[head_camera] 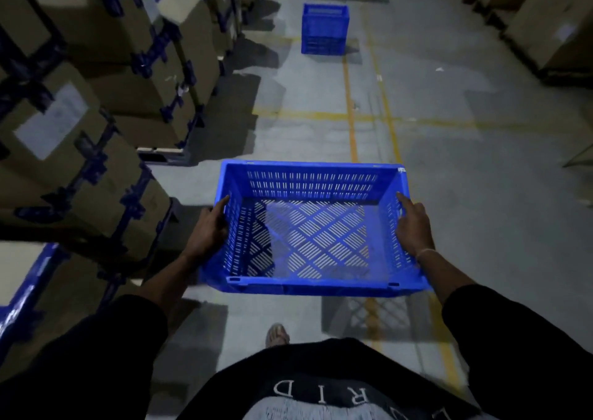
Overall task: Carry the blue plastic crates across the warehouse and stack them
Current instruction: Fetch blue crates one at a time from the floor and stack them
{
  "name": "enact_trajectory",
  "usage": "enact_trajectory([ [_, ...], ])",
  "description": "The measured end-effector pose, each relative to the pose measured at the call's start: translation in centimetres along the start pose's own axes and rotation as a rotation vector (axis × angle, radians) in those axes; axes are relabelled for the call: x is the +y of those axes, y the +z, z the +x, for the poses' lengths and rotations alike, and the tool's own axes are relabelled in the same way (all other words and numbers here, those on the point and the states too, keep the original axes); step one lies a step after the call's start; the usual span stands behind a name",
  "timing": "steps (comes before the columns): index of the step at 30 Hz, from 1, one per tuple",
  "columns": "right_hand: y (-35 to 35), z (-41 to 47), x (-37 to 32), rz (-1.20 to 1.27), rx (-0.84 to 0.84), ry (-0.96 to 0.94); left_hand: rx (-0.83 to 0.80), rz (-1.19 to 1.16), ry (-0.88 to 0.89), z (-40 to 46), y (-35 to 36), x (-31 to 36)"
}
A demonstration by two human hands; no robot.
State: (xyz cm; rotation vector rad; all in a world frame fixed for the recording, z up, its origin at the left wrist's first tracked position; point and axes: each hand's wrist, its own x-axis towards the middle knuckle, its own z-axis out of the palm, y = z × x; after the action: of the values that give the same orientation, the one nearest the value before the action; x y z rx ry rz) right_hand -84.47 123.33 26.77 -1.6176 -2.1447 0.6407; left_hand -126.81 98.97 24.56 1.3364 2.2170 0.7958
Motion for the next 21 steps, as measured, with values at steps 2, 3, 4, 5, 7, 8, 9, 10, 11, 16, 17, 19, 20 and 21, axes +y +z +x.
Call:
enact_trajectory([
  [2, 0.3, 3.6, -1.1, 0.002, 0.014, 0.006, 0.014, 0.023, -0.017, 4.3, -1.0, 1.3],
  [3, 0.5, 5.4, -1.4, 0.009, 0.022, 0.023, 0.02, 0.033, -0.01, 6.6, -1.3, 1.6],
  [4, 0.7, 7.1, -1.7, 0.022, 0.03, 0.039, 0.015, 0.044, -0.001, 8.7, -1.5, 1.7],
  [5, 0.8, 8.8, -1.9, 0.031, 0.039, 0.047, 0.001, 0.054, -0.004, 10.8, -1.8, 2.1],
  [7, 1.1, 12.7, -2.4, 0.042, 0.041, 0.048, -0.013, 0.075, -0.01, 15.2, -2.2, 2.6],
  [8, 1.3, 14.9, -2.5, 0.044, 0.041, 0.053, 0.0, 0.088, -0.007, 17.6, -2.1, 2.8],
  [9, 1.5, 17.1, -2.5, 0.043, 0.04, 0.061, 0.007, 0.103, -0.004, 19.9, -1.8, 3.0],
  [10, 1.8, 19.4, -2.5, 0.04, 0.039, 0.066, 0.013, 0.107, 0.001, 22.1, -1.4, 3.3],
  [11, 2.1, 21.8, -2.3, 0.039, 0.04, 0.063, 0.013, 0.108, 0.0, 24.3, -1.0, 3.7],
  [16, 3.0, 34.7, -1.2, 0.041, 0.038, 0.047, 0.021, 0.111, 0.009, 36.6, 1.1, 6.0],
  [17, 2.8, 37.2, -1.0, 0.046, 0.039, 0.046, 0.018, 0.117, 0.006, 38.9, 1.3, 6.9],
  [19, 2.2, 42.1, -0.9, 0.048, 0.039, 0.045, 0.025, 0.117, -0.003, 43.7, 1.4, 8.7],
  [20, 1.8, 44.5, -1.0, 0.047, 0.033, 0.043, 0.029, 0.115, -0.008, 45.9, 1.4, 9.6],
  [21, 1.4, 46.9, -0.9, 0.043, 0.028, 0.036, 0.03, 0.114, -0.012, 48.0, 1.4, 10.4],
])
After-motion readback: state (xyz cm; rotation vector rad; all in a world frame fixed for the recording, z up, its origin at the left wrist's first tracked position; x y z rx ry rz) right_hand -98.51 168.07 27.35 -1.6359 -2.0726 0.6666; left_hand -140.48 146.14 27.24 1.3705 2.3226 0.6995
